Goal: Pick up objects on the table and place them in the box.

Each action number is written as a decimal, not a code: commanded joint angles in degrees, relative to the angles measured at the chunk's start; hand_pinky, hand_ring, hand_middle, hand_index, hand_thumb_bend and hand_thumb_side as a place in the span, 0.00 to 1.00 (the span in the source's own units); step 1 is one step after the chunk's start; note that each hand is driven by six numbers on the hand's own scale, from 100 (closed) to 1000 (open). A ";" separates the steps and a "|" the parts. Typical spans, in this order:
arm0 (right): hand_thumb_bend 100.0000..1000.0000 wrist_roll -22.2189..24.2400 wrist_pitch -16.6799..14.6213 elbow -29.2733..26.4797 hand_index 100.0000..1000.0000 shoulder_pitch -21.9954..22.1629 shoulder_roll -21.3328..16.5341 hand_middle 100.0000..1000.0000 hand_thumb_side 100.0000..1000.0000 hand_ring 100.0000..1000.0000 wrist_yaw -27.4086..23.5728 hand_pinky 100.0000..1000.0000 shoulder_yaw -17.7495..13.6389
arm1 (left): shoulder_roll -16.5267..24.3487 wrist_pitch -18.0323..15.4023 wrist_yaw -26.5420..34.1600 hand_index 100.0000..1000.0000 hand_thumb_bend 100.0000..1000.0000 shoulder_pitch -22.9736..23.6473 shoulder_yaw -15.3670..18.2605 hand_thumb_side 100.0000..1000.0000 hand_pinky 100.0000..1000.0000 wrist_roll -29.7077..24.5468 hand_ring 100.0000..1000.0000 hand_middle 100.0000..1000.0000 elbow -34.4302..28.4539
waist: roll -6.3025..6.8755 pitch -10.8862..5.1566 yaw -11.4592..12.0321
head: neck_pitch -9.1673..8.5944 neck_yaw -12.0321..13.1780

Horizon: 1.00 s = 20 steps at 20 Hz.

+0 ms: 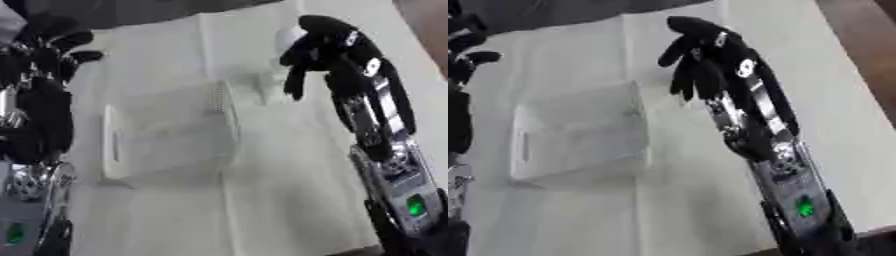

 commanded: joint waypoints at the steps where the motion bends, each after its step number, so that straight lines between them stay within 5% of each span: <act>1: 0.00 -0.26 -0.21 -0.76 0.85 -0.85 -0.51 0.54 0.81 0.36 0.15 0.20 -0.28 | 0.52 -0.20 0.05 0.86 0.00 -0.51 0.21 1.00 0.63 0.12 0.74 0.73 -1.10 | -0.30 -0.96 -0.09 | -0.41 0.48; 6: 0.00 -1.43 -0.25 -1.16 0.84 -4.27 -2.99 0.55 0.82 0.38 2.89 0.23 -1.96 | 0.69 -0.14 -0.11 0.86 0.00 -0.47 0.31 1.00 0.63 0.22 0.74 0.73 -1.10 | -0.70 -1.01 -0.20 | -0.41 0.89; 12: 0.00 0.78 -1.42 -0.42 0.88 -8.85 -8.90 0.54 0.80 0.32 7.70 0.12 -2.70 | 0.86 -0.03 -0.26 0.86 0.00 -0.25 0.34 1.00 0.63 0.31 0.74 0.73 -1.10 | -1.09 -0.91 0.06 | -0.41 1.45; 20: 0.00 2.96 -5.56 3.02 0.90 -15.87 -17.58 0.65 0.85 0.40 18.96 0.29 -4.13 | 0.97 0.19 -0.54 0.86 0.00 0.18 0.32 1.00 0.62 0.26 0.74 0.72 -1.10 | -1.56 -0.88 0.46 | -0.41 1.39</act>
